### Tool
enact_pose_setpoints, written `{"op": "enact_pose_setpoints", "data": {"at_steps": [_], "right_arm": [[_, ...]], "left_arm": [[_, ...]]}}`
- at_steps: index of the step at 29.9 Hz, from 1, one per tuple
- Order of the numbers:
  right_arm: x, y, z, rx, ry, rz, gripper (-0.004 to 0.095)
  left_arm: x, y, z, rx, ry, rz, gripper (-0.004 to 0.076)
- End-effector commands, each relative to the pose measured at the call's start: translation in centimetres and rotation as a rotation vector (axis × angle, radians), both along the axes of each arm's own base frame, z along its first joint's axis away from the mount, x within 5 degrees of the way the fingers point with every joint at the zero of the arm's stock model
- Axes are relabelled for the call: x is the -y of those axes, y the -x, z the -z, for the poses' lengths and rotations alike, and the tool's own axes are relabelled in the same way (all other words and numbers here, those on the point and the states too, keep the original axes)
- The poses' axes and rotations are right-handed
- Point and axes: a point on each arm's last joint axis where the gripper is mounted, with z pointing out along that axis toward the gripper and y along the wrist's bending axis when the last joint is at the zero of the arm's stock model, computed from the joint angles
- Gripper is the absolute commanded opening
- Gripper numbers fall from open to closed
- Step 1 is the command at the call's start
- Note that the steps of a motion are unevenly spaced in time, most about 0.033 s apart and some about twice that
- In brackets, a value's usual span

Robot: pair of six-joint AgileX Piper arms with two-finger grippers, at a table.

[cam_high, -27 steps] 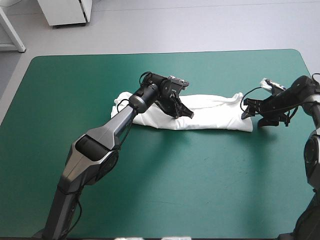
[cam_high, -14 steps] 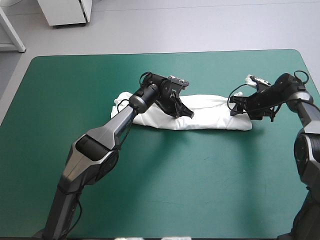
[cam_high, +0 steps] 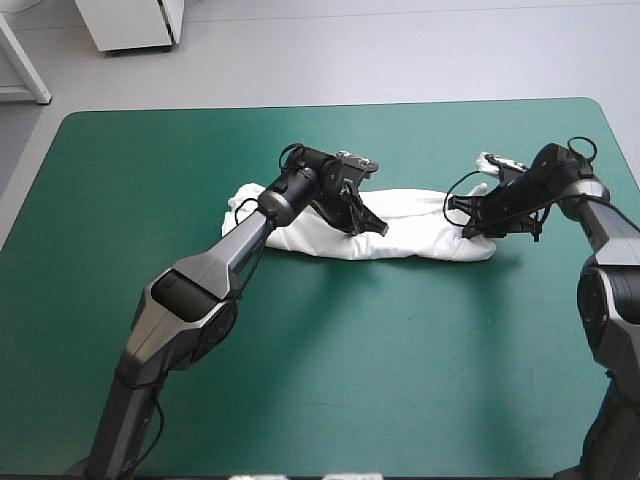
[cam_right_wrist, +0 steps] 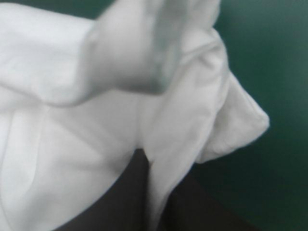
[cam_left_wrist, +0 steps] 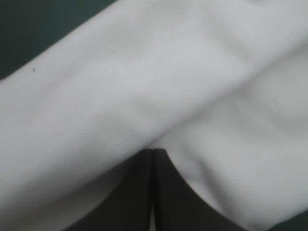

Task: Fold the cloth

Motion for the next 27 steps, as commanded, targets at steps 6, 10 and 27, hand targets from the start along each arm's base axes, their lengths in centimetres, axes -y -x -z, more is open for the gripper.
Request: {"op": "enact_pose_setpoints", "data": {"at_steps": [6,10,27], "right_arm": [[-1.4,0.7,-10.5,0.223,-0.108,-0.054,-0.0017],[-2.3,1.1,-13.2,0.270,-0.150,-0.090,-0.0017],[-6.3,3.6,-20.1,0.427,-0.207,-0.196,-0.0017]], "left_arm": [[-0.1,0.5,-4.2,0.085,0.071,0.001,-0.0009],[-0.1,0.5,-4.2,0.084,0.071,0.001,-0.0009],[-0.8,0.7,-5.0,0.090,0.037,-0.027,-0.0009]]}}
